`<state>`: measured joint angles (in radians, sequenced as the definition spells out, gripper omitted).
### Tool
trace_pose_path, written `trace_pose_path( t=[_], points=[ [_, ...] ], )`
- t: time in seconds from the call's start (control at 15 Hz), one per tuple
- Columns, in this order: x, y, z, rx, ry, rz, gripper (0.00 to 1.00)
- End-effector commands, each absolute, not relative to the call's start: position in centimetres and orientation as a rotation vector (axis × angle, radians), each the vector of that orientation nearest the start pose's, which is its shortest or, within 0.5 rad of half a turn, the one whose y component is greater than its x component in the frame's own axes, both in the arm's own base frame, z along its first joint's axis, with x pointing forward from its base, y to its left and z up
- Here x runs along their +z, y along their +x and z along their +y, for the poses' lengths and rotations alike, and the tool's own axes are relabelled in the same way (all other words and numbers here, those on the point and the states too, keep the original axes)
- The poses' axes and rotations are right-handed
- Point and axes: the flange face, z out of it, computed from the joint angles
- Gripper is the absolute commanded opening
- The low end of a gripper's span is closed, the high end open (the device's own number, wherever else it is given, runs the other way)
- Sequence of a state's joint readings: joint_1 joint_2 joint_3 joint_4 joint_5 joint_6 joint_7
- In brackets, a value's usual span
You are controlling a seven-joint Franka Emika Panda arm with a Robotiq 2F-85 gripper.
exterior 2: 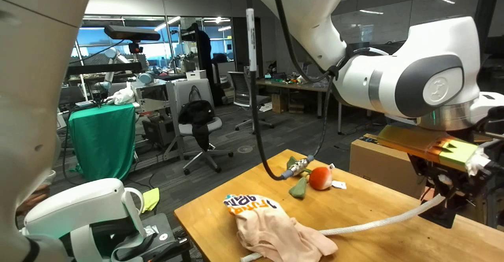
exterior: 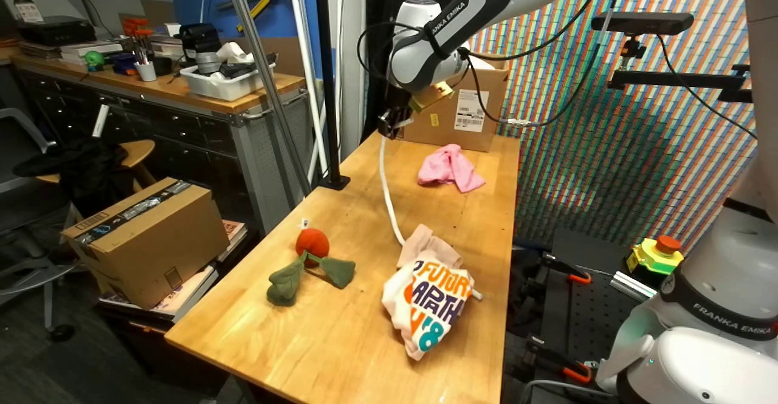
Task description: Separate the things on the heap
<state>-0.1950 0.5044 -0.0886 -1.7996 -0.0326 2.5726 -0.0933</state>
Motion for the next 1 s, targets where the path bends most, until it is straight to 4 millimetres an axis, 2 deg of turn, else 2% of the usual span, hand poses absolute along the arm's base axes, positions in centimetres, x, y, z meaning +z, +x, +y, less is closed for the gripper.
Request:
trace_pose_path(
  t=[0.0,0.27,0.4,0.73,0.93],
  points=[
    [31.0,68.4,-18.2,-0.494,-3.186,0.361,0.03],
    [33.1,70.7,-18.9,-0.602,-3.143,0.492,0.03],
    [34.1,71.3,-20.1,-0.661,-3.119,0.581,0.03],
    [36.3,72.0,-23.7,-0.783,-3.09,0.787,0.03],
    [37.5,72.1,-25.1,-0.848,-3.072,0.878,0.03]
  ],
)
